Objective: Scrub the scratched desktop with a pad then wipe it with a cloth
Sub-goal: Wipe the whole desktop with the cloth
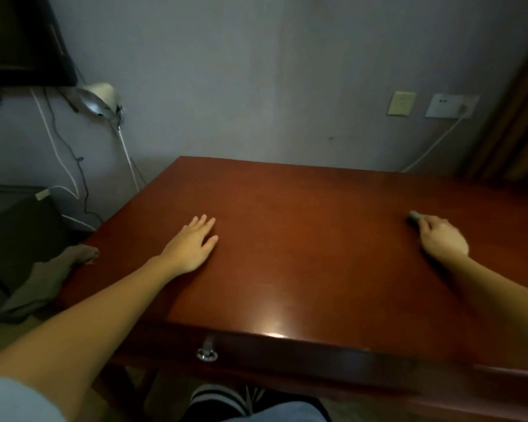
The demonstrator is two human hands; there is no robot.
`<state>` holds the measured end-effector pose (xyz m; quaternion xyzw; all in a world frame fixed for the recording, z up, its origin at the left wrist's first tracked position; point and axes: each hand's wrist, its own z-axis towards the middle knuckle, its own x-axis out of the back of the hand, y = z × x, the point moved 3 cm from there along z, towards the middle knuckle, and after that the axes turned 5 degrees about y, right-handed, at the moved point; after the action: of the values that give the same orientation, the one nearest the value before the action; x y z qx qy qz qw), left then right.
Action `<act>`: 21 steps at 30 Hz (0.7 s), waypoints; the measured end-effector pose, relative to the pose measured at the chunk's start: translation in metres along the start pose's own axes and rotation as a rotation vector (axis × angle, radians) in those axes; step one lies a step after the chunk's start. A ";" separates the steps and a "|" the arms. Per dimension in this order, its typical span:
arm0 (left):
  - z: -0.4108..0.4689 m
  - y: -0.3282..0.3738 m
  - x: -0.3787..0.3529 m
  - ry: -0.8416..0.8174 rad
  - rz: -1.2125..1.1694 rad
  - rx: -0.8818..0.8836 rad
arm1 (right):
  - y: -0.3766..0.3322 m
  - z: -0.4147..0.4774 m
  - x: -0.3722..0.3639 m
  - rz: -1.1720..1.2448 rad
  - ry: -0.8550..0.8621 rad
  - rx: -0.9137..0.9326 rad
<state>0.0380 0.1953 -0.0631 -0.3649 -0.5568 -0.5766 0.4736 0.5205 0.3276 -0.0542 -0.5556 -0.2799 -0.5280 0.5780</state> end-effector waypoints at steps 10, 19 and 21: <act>0.020 0.010 -0.015 0.100 -0.025 -0.026 | -0.217 -0.134 -0.060 0.100 -0.205 0.764; -0.045 -0.069 0.042 0.220 0.137 0.258 | -0.297 -0.322 -0.054 0.446 -0.499 1.685; -0.071 -0.091 0.057 0.231 0.175 0.334 | -0.303 -0.319 -0.048 0.473 -0.519 1.794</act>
<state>-0.0573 0.1112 -0.0439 -0.2597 -0.5528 -0.4709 0.6366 0.1436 0.0958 -0.0646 -0.0483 -0.5794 0.1521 0.7992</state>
